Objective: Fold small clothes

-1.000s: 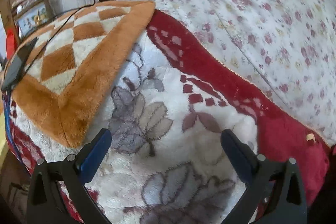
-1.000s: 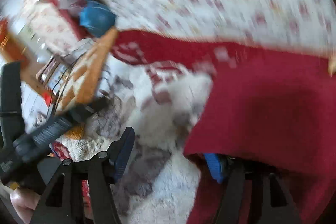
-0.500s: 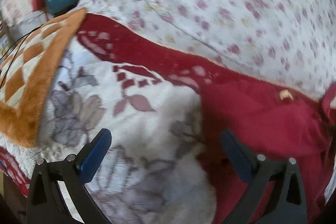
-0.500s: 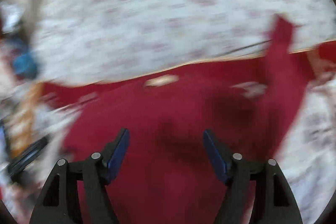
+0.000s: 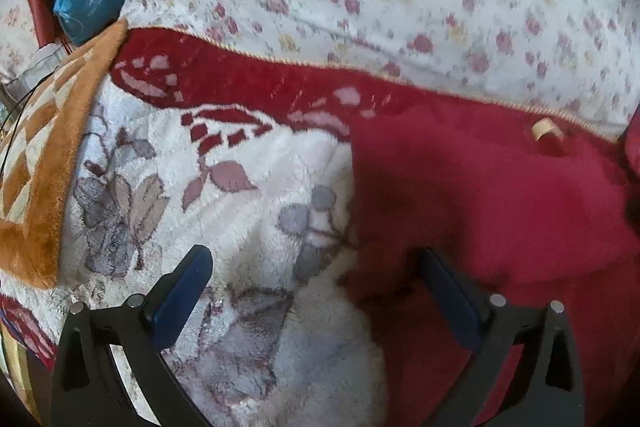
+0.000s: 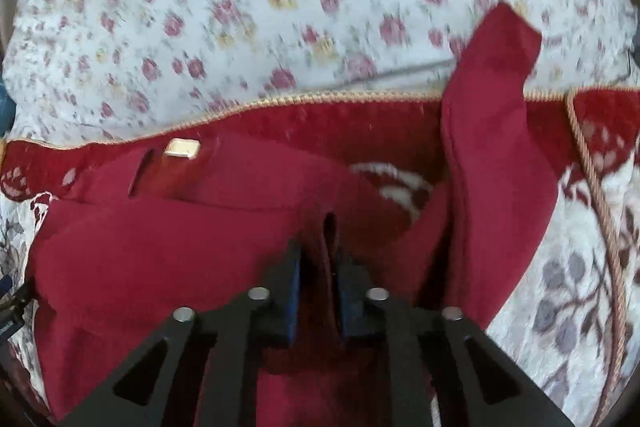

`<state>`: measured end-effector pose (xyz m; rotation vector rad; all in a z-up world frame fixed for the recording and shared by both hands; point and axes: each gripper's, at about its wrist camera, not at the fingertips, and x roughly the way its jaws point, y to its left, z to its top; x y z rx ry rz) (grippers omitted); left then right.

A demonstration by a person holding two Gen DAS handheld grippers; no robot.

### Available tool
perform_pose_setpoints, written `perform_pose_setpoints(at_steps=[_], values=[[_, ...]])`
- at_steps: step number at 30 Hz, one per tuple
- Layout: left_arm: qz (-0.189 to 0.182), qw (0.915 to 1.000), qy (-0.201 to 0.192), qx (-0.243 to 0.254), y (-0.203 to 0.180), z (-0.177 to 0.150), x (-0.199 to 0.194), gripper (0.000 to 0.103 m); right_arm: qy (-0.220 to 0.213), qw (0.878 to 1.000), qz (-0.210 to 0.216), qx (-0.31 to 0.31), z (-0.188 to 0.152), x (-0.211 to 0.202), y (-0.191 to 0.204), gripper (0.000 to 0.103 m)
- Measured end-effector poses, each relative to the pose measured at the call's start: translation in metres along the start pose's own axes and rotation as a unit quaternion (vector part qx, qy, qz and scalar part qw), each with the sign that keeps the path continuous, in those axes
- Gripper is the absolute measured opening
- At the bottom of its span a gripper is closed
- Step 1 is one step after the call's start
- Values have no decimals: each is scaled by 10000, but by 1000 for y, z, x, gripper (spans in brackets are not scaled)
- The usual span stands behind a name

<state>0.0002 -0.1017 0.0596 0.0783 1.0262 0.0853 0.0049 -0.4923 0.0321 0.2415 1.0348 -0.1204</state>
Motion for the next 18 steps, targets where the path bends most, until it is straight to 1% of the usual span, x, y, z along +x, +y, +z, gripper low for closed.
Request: perform_pose_setpoints(at_steps=[1,2,4,5,7,9,12,13,14,15,16,18], values=[[-92,9999,-122,-36,1,0,-8,103,-151,9999,44,46,-2,-11,0,34],[-144,9996,-219,-68,2,0,-13,103,-333,9994,42,31,-6,-25,1,38],[-198,9992,-318,-120,2,1,-16,103,-585,9982,102,-90,-13,-48,7,40],[-231,9993,-265,-117,-1,2,-12,103,-623,9978,177,-158,-15,-52,11,40],[-295,9993,-175,-120,-8,3,-3,103,-546,9964,481,-426,-20,-57,26,40],[-297,9994,-111,-117,-14,3,5,103,-394,9953,658,-592,-26,-48,39,40],[-318,9995,16,-40,-25,2,21,103,-128,9955,422,-843,-32,-19,49,40],[-280,9996,61,-18,-28,1,27,103,34,9960,282,-843,-35,-5,47,40],[-277,9995,121,1,-30,0,33,103,88,9966,283,-774,-36,3,43,39],[-289,9995,129,-18,-30,0,35,103,27,9971,338,-682,-35,2,38,39],[-330,9994,107,-92,-28,-1,35,103,54,9975,329,-619,-34,-2,36,39],[-370,9991,130,-138,-26,-1,33,103,-19,9976,359,-599,-35,-14,35,40]])
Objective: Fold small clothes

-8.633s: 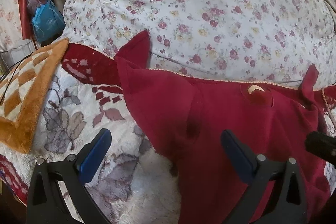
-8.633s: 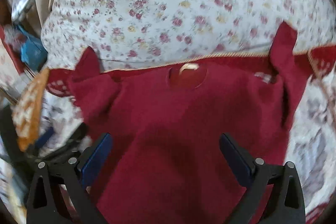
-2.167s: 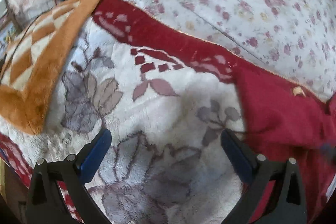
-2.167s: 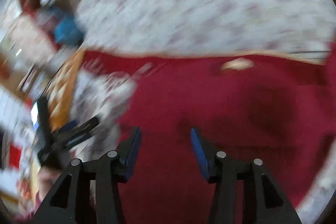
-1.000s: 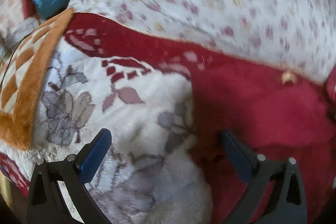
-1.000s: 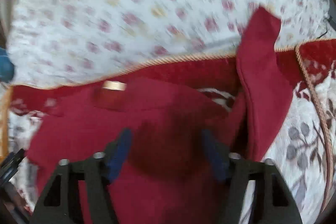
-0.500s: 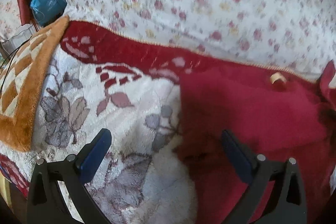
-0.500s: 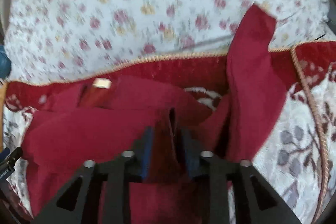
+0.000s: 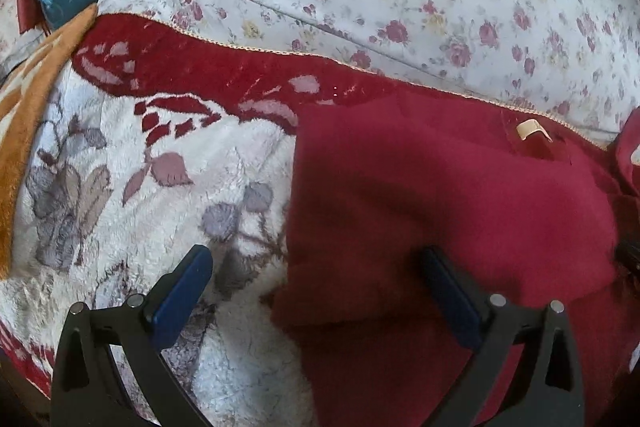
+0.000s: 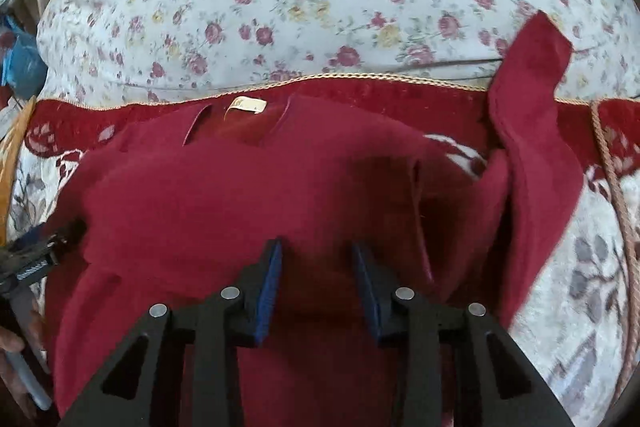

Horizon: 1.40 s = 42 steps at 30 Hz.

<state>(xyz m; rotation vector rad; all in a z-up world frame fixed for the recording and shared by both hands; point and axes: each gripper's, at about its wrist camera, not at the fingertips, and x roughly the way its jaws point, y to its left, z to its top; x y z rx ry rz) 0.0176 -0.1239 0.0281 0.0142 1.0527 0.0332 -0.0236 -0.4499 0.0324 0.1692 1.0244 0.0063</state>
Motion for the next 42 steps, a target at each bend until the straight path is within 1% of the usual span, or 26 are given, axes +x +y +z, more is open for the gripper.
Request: perform_pose_setpoints(at_steps=[2,3,4,6,8,9,12,14,16,21,24,25,26,27,28,30,32,33,35,37,42], values=[[15,10000,-20,24,0,0,-2,103,-147,9999,10,-12,-3,-12,-2,45],[41,10000,-24,43,-1,0,-2,103,-176,9998,18,14,-6,-13,-4,49],[74,9999,-32,69,-2,0,-3,103,-157,9999,6,25,-9,-13,-4,50],[86,9999,-40,81,-4,1,-5,103,46,9999,-101,-21,-14,2,-5,50],[40,10000,-56,48,-3,2,-9,103,-68,9997,-186,-162,-19,3,0,51],[22,10000,-79,31,-3,3,-12,103,-44,9995,-209,-211,-18,2,1,51],[-42,9998,-165,44,-4,4,-21,103,-21,10000,6,-74,-19,-11,-3,53],[-126,9996,-233,24,-4,5,-27,103,-99,9998,144,53,-22,-23,-8,56],[-231,9993,-279,12,-5,5,-32,103,-209,9996,144,107,-26,-35,-12,58],[-362,9990,-244,123,-12,3,-32,103,-364,9989,92,271,-30,-53,-27,59],[-347,9989,-46,298,-20,-1,-24,103,-617,9967,-132,513,-28,-69,-48,63],[-270,9989,82,381,-24,-3,-18,103,-722,9949,-238,662,-26,-75,-59,64],[-241,9988,131,406,-26,-4,-15,103,-807,9926,-371,823,-23,-80,-70,65],[-247,9988,124,393,-26,-5,-14,103,-834,9913,-465,905,-21,-82,-77,68],[-258,9989,116,368,-25,-5,-15,103,-843,9893,-628,1012,-16,-83,-87,68],[-290,9989,148,345,-24,-4,-14,103,-872,9872,-748,1105,-5,-82,-101,68],[-336,9988,183,294,-22,-4,-12,103,-836,9864,-877,1111,13,-75,-112,70],[-353,9988,196,278,-21,-4,-12,103,-791,9867,-899,1095,25,-67,-117,73],[-365,9988,190,257,-20,-4,-12,103,-758,9866,-897,1128,44,-52,-122,75],[-354,9989,165,262,-19,-4,-13,103,-600,9856,-1014,1211,68,-25,-129,75],[-296,9990,100,305,-19,0,-13,103,-157,9825,-1402,1219,105,38,-138,75]])
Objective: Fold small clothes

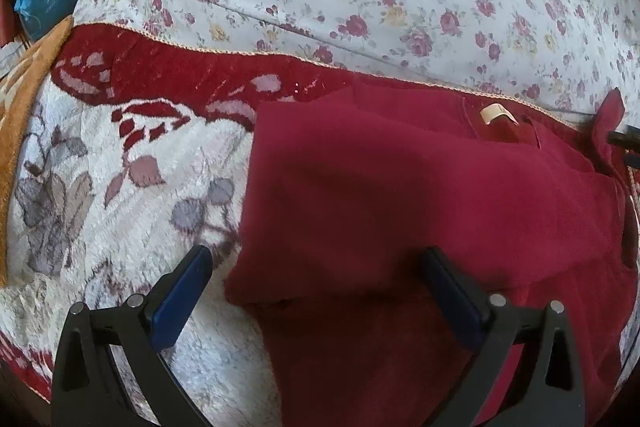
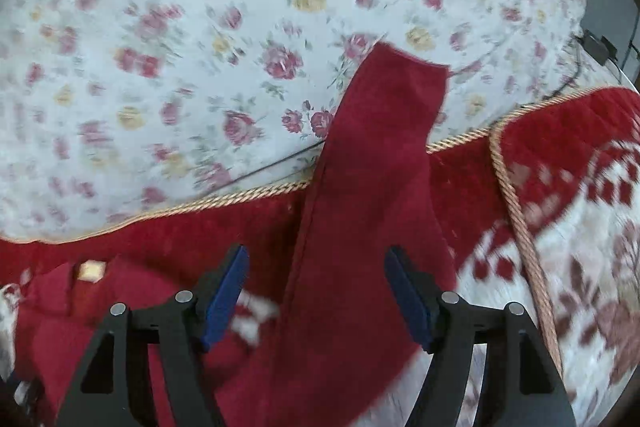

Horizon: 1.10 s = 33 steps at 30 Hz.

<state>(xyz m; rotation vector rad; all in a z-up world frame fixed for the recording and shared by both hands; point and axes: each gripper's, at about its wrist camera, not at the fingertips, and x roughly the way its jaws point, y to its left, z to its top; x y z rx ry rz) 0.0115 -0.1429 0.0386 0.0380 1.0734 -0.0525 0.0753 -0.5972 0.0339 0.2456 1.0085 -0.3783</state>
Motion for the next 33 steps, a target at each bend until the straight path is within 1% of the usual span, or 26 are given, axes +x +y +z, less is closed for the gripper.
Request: perform_pose_setpoints(at_steps=[2,4,5,6,7,8,9,10,12,14,16,18,20,21,23,24,25,27,29,30,31,32,33], values=[[66,10000,-36,6,1,4,2,103,170,9998,-143,20,9,21,3,75],[57,10000,-30,-45,3,7,4,103,414,9983,-386,100,15,47,1,75],[49,10000,-19,-77,4,8,6,103,520,9976,-441,144,17,57,-2,75],[43,9999,-10,-96,5,9,6,103,590,9971,-439,191,18,64,-6,73],[38,9999,-6,-110,6,9,7,103,545,9973,-423,258,18,67,-11,60],[47,9999,-18,-110,6,10,7,103,439,9980,-357,293,20,65,-16,54],[62,9999,-36,-109,7,10,6,103,403,9984,-262,292,20,62,-20,28],[77,9999,-54,-113,7,11,5,103,393,9987,-203,242,21,57,-24,14],[94,9998,-94,-157,10,12,3,103,261,9995,45,153,21,41,-31,14],[76,9995,-165,-273,16,14,-3,103,75,9994,295,162,18,17,-37,14],[46,9988,-258,-409,23,16,-10,103,-162,9955,893,264,13,-19,-43,14],[12,9977,-366,-567,32,17,-17,103,-347,9905,1325,125,6,-53,-37,14],[-29,9961,-460,-754,41,18,-22,103,-622,9824,1725,-359,-6,-98,-12,14],[-45,9954,-481,-827,45,18,-24,103,-699,9798,1798,-528,-12,-112,0,14],[-68,9941,-522,-944,52,19,-27,103,-887,9669,2135,-1083,-27,-146,39,14],[-79,9936,-546,-986,54,19,-28,103,-949,9585,2315,-1367,-38,-158,62,14],[-99,9926,-591,-1056,58,18,-30,103,-959,9490,2472,-1706,-55,-168,85,14],[-147,9912,-641,-1151,64,18,-32,103,-849,9370,2639,-2124,-85,-172,121,18],[-256,9893,-681,-1261,70,18,-34,103,-463,9251,2725,-2602,-126,-155,162,35],[-297,9888,-678,-1297,72,18,-34,103,-194,9216,2679,-2803,-140,-142,172,50],[-395,9878,-668,-1348,75,18,-33,103,122,9176,2610,-2997,-159,-131,184,51],[-474,9871,-665,-1374,75,17,-34,103,258,9150,2608,-3069,-170,-126,187,51],[-530,9867,-663,-1384,75,16,-34,103,296,9149,2605,-3069,-178,-125,187,51]])
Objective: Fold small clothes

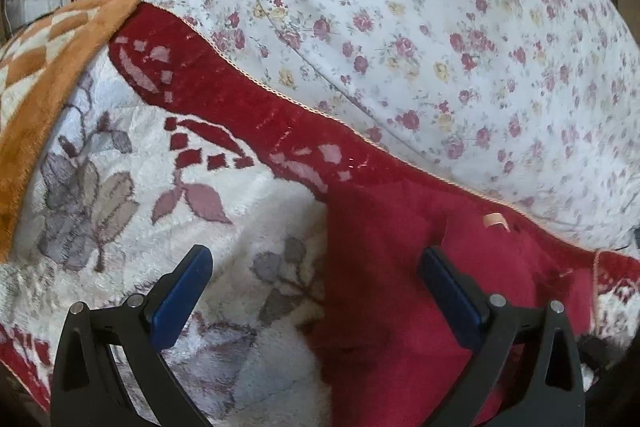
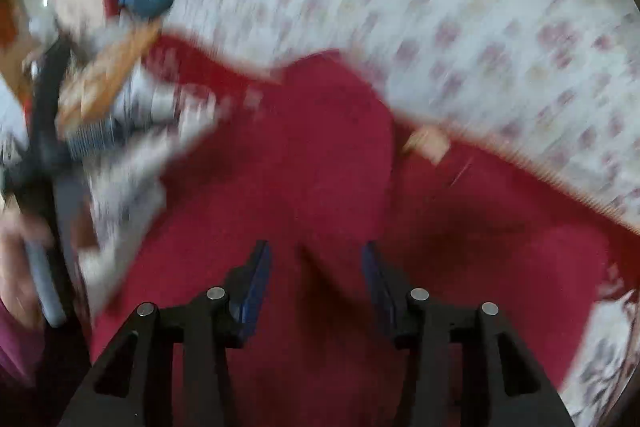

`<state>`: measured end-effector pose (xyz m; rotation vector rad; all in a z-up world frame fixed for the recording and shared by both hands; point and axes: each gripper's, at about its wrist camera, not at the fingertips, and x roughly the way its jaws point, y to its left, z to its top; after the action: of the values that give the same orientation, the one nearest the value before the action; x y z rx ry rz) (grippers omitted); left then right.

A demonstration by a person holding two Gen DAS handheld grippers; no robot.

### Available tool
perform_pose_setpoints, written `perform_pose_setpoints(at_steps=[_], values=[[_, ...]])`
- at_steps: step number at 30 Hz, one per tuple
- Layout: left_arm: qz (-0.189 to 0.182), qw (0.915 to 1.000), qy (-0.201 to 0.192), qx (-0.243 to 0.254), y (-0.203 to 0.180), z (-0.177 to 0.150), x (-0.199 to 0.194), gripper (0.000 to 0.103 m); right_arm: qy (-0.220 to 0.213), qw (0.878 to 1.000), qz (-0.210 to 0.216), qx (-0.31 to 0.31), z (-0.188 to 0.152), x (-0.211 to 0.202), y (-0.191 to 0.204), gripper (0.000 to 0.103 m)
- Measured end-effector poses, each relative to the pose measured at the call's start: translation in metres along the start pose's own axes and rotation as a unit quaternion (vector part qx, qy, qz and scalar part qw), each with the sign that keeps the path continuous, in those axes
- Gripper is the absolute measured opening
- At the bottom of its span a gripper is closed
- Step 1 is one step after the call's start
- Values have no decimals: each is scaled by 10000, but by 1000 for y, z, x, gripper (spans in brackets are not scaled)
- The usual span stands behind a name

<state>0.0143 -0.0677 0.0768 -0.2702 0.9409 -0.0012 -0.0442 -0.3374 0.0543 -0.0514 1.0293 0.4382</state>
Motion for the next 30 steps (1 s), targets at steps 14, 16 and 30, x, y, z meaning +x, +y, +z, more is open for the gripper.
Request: perform_pose_setpoints(at_steps=[14,16,30], values=[[-511,9946,257,872,-77,-7,20,102,-650,9819,192,1770,-61,-86,-92,75],[-438,9931,379,1022,-85,-11,30,96,-648,9803,180,1856,-68,-87,-97,75],[-804,9946,286,597,-54,-2,9,0,-941,9694,19,2269,-88,-108,-120,78]])
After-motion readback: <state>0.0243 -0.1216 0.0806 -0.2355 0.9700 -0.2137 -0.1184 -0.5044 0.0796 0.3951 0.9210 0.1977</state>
